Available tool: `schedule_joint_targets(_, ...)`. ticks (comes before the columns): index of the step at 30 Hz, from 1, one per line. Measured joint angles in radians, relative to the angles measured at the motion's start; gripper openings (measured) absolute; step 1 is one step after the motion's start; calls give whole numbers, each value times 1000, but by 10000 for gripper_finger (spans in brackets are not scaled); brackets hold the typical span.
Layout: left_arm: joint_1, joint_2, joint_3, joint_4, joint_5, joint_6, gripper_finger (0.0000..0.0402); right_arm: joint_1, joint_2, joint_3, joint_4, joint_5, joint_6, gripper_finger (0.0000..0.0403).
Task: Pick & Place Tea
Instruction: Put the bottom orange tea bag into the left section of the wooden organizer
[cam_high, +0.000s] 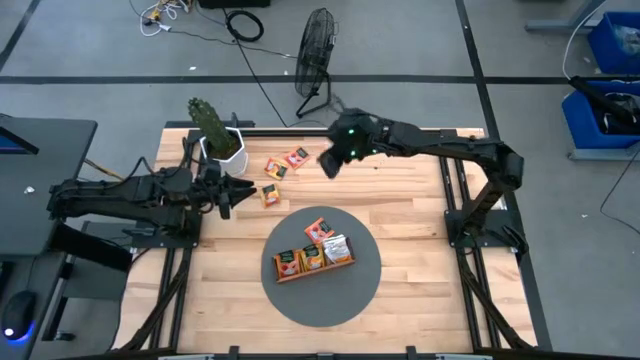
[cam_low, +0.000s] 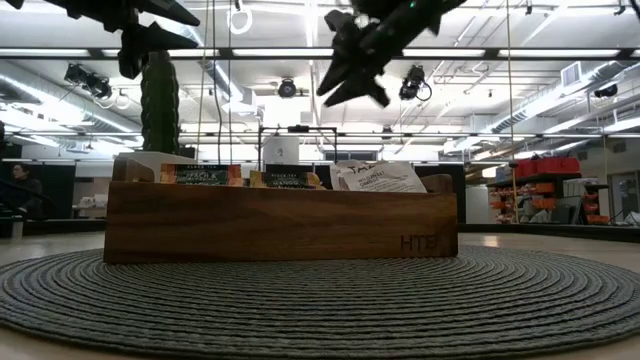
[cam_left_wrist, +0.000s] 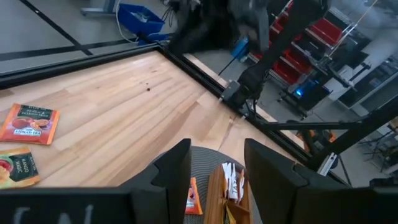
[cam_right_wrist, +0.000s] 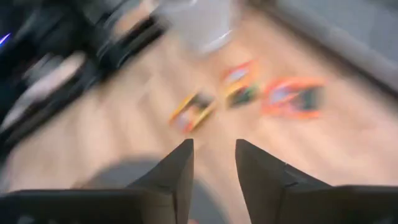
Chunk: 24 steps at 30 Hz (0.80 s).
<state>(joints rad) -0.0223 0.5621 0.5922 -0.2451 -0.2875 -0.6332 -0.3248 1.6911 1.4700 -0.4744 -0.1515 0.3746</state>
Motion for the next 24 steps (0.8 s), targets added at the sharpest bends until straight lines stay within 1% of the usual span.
schedule_joint_targets(2, 0, 0, 0, -1, 0, -5, 154, 4, 33, 0, -42, -154, -81, 121)
schedule_joint_targets(3, 0, 0, 0, -1, 0, -9, 154, 9, 53, 0, -79, -214, -117, 119)
schedule_joint_targets(4, 0, 0, 0, -1, 0, -10, 154, 13, 75, 0, -107, -254, -147, 118)
schedule_joint_targets(5, 0, -1, 0, -5, 0, -12, 154, 20, 98, 0, -139, -268, -177, 117)
schedule_joint_targets(8, 0, -2, 0, -10, 0, -24, 154, 43, 160, -1, -205, -267, -302, 118)
schedule_joint_targets(12, 0, 0, 0, -20, 0, -53, 154, 90, 222, 0, -187, -263, -428, 125)
schedule_joint_targets(15, 0, 0, 0, -23, 0, -68, 154, 121, 259, 0, -167, -209, -489, 137)
schedule_joint_targets(18, 0, 0, 0, -23, 0, -70, 154, 141, 291, 1, -149, -125, -522, 155)
schedule_joint_targets(19, 0, 0, 0, -23, 0, -70, 154, 147, 304, 1, -144, -112, -526, 163)
schedule_joint_targets(24, 0, 0, 0, -23, 0, -70, 154, 167, 341, 1, -135, -119, -544, 194)
